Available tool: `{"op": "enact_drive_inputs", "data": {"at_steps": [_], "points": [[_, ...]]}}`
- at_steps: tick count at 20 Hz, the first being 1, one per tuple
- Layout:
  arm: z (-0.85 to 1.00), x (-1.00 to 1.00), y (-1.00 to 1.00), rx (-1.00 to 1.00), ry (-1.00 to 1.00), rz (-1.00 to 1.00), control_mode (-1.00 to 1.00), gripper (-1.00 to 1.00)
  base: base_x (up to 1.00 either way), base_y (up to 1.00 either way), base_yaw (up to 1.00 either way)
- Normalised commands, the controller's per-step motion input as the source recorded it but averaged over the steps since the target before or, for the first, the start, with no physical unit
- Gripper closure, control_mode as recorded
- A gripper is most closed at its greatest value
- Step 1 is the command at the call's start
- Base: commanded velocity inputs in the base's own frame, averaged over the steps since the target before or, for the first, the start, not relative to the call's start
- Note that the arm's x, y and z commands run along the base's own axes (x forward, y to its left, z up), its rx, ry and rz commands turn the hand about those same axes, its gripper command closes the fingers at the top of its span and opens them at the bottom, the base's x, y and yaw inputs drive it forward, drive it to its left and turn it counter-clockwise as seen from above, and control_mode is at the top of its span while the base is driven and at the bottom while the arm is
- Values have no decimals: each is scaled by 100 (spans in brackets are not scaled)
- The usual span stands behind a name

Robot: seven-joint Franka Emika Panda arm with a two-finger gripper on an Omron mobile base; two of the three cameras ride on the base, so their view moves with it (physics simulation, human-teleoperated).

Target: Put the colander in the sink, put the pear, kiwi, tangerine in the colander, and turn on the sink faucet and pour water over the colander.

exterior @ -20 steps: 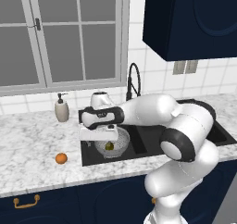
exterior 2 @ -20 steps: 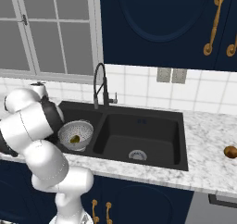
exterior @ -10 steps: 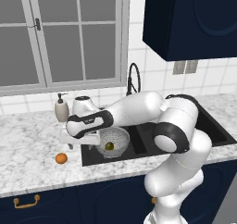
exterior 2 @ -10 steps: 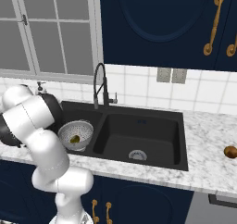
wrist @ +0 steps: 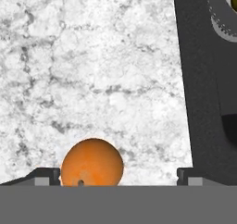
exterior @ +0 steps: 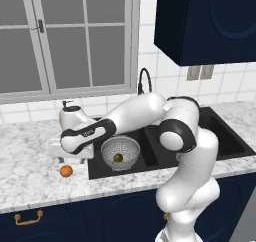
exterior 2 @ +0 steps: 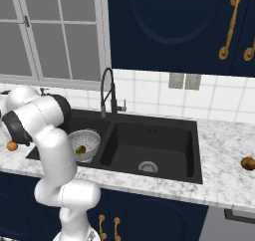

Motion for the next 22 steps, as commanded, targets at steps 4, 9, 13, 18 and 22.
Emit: {"op": "enact_drive_inputs", "data": {"at_steps": [4, 9, 13, 18, 22], "points": [[0, -9, 25, 0, -2, -1, -100, -100, 0, 0, 0], [-5, -2, 8, 0, 0, -5, -100, -100, 0, 0, 0], [-19, -3, 0, 0, 0, -8, -100, -100, 0, 0, 0], [-9, -20, 1, 0, -1, -8, -100, -100, 0, 0, 0], [-12, -10, 1, 0, 0, -8, -100, -100, 0, 0, 0]]}}
